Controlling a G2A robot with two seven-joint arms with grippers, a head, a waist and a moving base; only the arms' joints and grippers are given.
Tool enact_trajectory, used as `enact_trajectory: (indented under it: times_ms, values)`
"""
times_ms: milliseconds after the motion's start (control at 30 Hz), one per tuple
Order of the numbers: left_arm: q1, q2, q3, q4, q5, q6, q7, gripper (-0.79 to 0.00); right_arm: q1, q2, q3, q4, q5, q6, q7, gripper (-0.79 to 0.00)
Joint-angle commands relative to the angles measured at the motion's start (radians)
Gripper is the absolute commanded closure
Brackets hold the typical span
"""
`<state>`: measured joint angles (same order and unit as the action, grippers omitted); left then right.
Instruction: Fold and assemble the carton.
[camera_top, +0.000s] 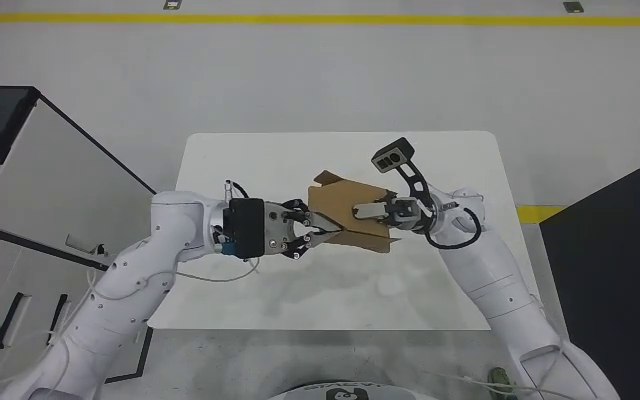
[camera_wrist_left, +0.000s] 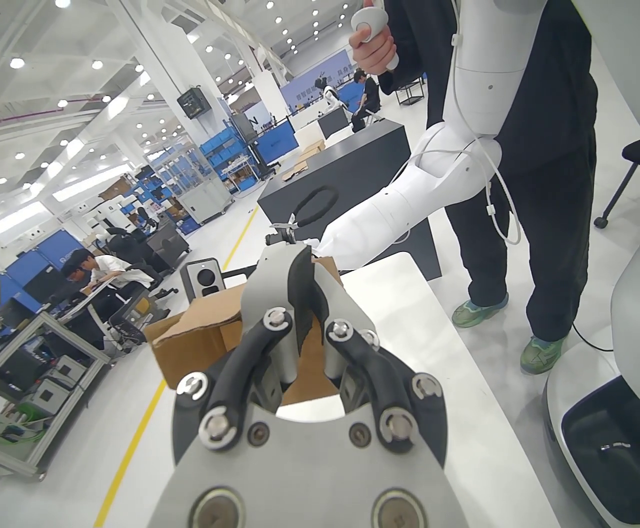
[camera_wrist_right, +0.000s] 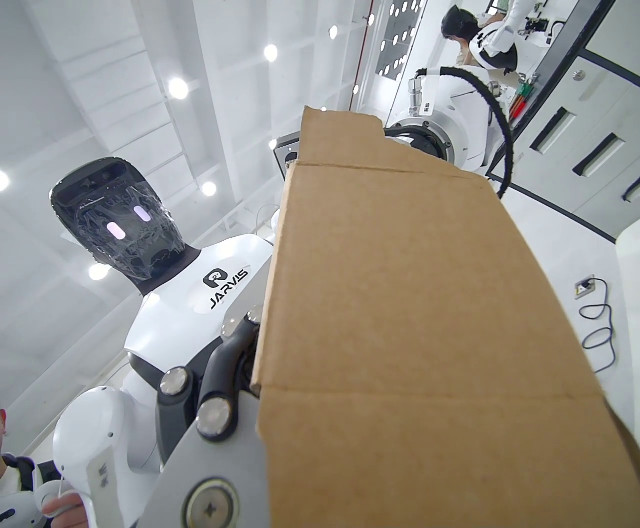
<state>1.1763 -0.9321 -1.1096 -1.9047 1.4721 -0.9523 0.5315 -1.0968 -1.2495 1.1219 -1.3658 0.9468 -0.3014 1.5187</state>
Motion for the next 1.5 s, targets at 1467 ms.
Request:
enact_trajectory:
  times_ms: [1467]
  values:
    - [0.044,0.006,-0.057,-0.046,0.001,-0.009,-0.016,0.000,-0.036,-0.007,0.034,-0.042,0.007,0.011,0.011,0.000]
